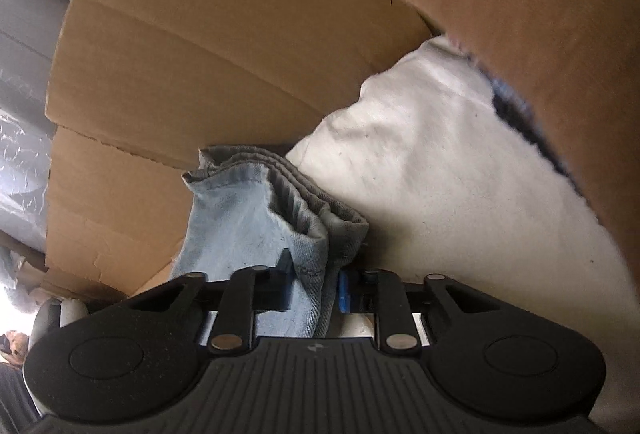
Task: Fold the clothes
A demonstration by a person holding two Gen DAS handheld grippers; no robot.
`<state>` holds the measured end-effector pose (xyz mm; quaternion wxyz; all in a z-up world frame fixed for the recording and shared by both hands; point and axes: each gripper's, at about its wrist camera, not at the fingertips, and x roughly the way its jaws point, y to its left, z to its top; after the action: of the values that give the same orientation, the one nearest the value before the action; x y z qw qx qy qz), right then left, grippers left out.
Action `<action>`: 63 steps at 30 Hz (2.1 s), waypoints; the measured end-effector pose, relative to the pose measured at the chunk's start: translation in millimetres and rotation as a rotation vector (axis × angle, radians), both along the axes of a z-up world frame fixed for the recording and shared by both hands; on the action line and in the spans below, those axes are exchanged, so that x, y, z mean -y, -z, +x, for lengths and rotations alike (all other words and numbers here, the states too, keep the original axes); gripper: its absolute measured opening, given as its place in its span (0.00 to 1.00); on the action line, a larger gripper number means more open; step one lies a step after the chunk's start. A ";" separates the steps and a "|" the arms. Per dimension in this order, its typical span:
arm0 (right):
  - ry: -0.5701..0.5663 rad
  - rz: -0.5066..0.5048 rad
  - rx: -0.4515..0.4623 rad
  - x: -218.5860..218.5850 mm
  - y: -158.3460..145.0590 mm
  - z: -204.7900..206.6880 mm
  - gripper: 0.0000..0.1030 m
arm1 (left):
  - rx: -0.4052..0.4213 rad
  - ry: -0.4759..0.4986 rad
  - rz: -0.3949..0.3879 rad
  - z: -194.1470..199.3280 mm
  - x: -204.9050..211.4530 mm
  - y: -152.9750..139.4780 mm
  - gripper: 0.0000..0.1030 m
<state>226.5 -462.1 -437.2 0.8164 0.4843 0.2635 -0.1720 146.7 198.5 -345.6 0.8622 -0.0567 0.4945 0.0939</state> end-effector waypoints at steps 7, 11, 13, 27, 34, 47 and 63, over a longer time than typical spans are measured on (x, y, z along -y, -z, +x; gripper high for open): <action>-0.029 -0.028 -0.015 -4.8 -25.1 8.1 0.09 | 0.002 -0.016 0.001 4.6 -2.4 -8.6 0.12; -0.054 -0.056 -0.033 -3.7 -42.3 -0.4 0.08 | 0.004 -0.028 -0.002 8.9 -6.8 -21.5 0.12; -0.058 -0.060 -0.043 -3.8 -51.5 -4.2 0.08 | -0.002 -0.033 -0.011 10.5 -11.1 -28.6 0.12; -0.097 -0.070 -0.118 -6.2 -113.4 -69.4 0.07 | -0.081 0.046 -0.049 -8.9 -34.2 -66.9 0.11; -0.154 -0.094 -0.165 -30.1 -146.6 -101.0 0.07 | -0.098 0.058 -0.058 12.8 -50.8 -90.0 0.11; -0.147 -0.076 -0.093 -32.4 -160.0 -123.6 0.07 | -0.129 0.057 0.018 11.3 -38.8 -107.1 0.11; -0.110 -0.053 -0.153 -44.7 -152.7 -233.0 0.07 | -0.180 0.011 -0.060 -62.8 -27.0 -81.5 0.11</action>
<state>-6.5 -417.4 -284.6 0.8146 0.4329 0.3466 -0.1700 83.9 225.5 -264.1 0.8127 -0.0713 0.5729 0.0792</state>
